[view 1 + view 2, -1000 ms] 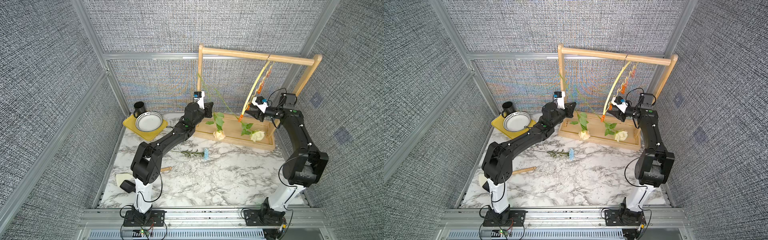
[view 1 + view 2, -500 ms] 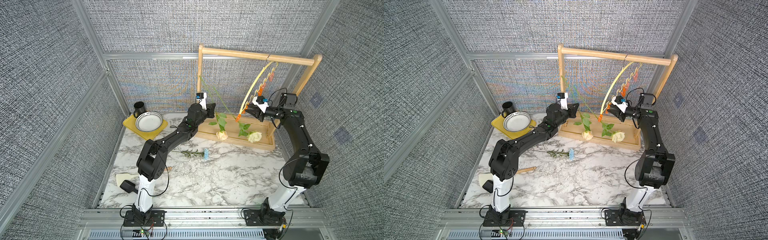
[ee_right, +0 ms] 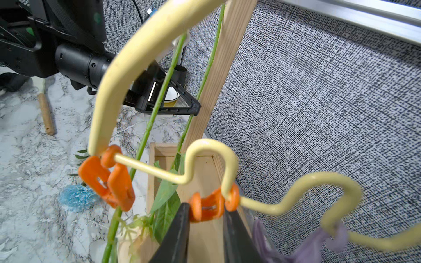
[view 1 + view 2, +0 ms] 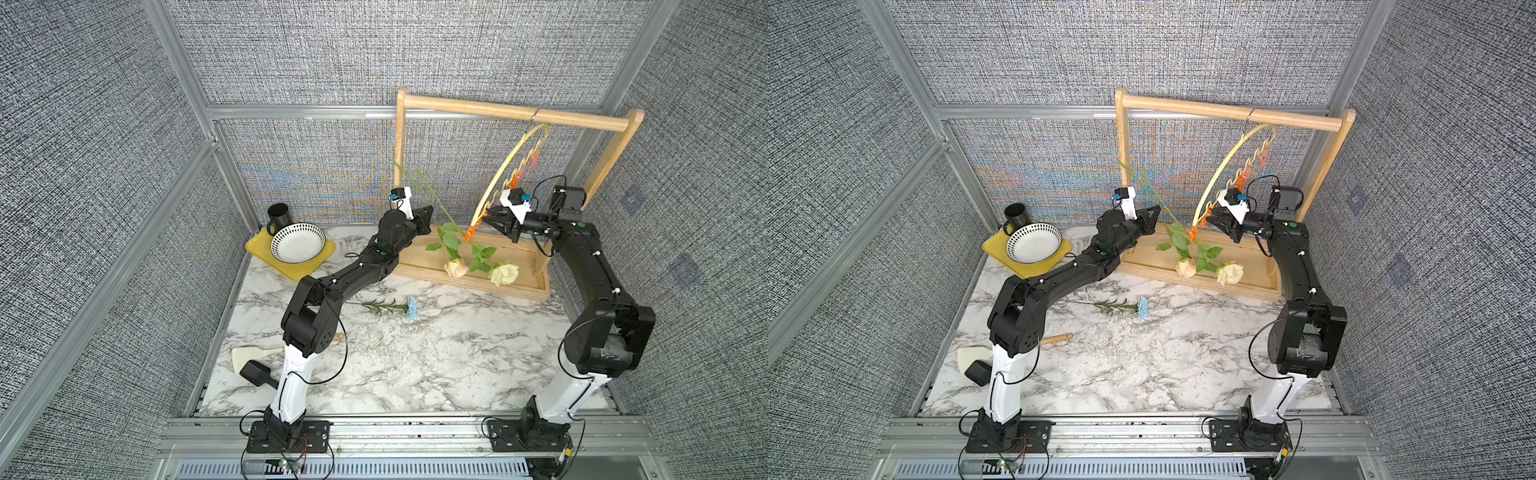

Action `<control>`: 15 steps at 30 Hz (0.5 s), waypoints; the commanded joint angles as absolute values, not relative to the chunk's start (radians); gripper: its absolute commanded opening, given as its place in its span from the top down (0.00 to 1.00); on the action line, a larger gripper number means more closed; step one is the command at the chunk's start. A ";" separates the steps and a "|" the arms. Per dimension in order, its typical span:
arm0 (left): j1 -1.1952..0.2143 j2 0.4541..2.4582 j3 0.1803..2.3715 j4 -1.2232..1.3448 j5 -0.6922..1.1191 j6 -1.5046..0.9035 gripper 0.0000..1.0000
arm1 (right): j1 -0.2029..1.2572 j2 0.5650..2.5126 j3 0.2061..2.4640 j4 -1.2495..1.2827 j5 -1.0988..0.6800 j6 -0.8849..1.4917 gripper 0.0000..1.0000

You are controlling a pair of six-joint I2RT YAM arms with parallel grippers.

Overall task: Dry the flowers on a clothes hanger
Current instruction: Open the clamp at the hanger.

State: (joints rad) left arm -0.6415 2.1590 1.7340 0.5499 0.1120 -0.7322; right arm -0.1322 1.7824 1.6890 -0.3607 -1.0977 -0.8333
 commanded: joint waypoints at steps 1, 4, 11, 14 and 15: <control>-0.642 2.174 1.761 0.588 0.117 -0.791 0.98 | -0.120 1.778 1.679 -0.350 -1.126 -0.774 0.74; -0.648 2.183 1.775 0.583 0.121 -0.834 0.98 | -0.117 1.784 1.683 -0.316 -1.142 -0.707 0.76; -0.669 2.211 1.812 0.592 0.147 -0.857 0.98 | -0.117 1.782 1.689 -0.307 -1.141 -0.668 0.78; -0.681 2.223 1.838 0.591 0.160 -0.866 0.98 | -0.116 1.778 1.687 -0.304 -1.143 -0.658 0.79; -0.687 2.224 1.845 0.588 0.162 -0.865 0.98 | -0.116 1.776 1.690 -0.302 -1.142 -0.655 0.79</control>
